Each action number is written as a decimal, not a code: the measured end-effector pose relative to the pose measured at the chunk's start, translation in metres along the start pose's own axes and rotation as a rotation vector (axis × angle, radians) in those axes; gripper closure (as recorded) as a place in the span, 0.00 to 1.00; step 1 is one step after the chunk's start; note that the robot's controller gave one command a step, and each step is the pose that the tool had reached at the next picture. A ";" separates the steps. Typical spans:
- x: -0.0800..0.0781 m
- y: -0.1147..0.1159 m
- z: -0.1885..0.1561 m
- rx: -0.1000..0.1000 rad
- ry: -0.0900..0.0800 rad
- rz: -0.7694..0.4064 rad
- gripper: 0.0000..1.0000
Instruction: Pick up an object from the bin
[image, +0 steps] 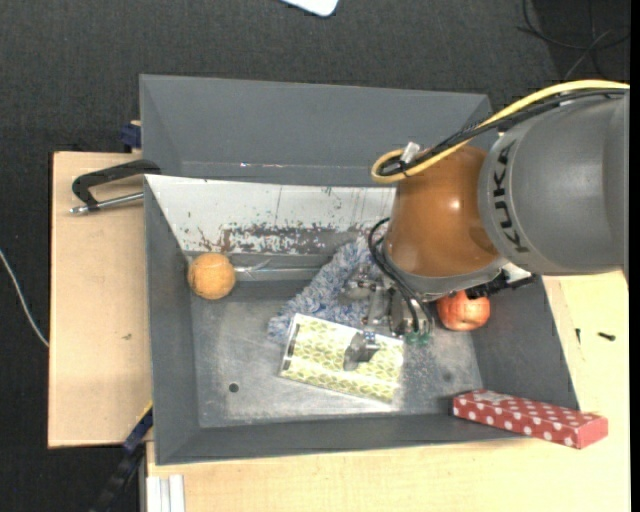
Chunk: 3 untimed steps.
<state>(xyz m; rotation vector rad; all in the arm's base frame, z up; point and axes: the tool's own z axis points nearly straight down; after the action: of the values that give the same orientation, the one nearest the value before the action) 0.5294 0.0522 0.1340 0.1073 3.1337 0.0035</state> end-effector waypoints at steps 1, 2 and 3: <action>0.022 0.025 0.012 0.001 0.007 -0.227 0.00; 0.019 0.026 0.012 0.000 0.003 -0.032 0.00; 0.022 0.028 0.050 0.001 0.000 -0.089 0.00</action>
Offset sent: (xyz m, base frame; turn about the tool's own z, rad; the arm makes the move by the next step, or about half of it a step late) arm -0.0142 0.0233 -0.0158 0.1336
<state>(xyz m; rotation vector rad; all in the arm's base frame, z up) 0.5092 0.0817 0.0835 -0.0318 3.1354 0.0013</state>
